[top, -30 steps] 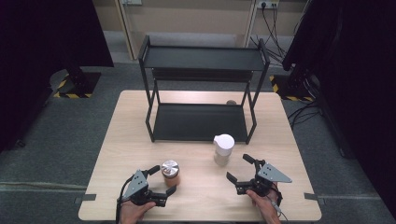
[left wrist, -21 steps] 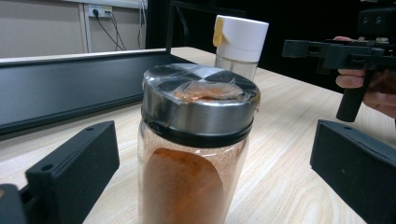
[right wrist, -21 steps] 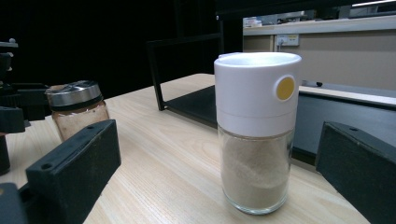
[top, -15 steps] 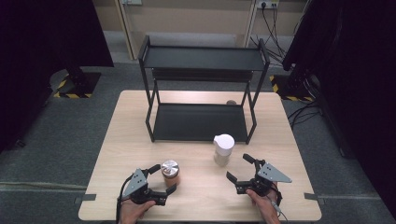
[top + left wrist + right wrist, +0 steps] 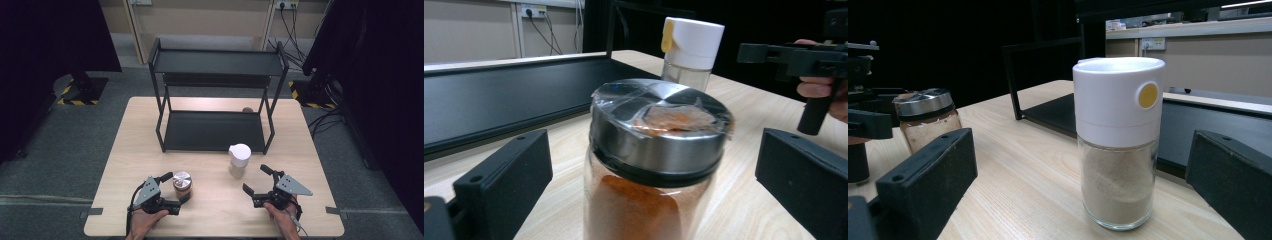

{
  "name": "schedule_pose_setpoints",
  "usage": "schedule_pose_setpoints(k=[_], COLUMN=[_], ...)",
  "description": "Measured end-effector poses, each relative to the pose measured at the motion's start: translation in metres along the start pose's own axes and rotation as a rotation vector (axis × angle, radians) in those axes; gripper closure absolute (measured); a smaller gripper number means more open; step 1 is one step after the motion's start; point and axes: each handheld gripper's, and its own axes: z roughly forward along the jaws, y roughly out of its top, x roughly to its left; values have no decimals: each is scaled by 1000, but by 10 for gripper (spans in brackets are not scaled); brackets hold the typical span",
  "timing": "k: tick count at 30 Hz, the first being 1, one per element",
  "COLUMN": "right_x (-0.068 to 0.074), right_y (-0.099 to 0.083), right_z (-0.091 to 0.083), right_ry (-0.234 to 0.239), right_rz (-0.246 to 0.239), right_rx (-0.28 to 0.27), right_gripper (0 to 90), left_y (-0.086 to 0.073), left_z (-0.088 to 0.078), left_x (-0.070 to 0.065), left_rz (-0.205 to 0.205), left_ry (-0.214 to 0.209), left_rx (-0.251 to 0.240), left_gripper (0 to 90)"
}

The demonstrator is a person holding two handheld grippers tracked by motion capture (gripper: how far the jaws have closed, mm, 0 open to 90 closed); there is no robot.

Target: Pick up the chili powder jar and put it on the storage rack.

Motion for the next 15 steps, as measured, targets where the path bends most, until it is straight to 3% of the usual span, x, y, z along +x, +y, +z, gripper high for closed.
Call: schedule_pose_setpoints(k=[15], right_x=[0], right_y=[-1], right_z=[0], right_ry=[0], right_rz=[7], right_rx=[-3], right_gripper=[4], left_y=[10], left_z=[12], left_x=[-4], left_rz=[26], left_ry=[15], left_rx=[63], left_gripper=[62])
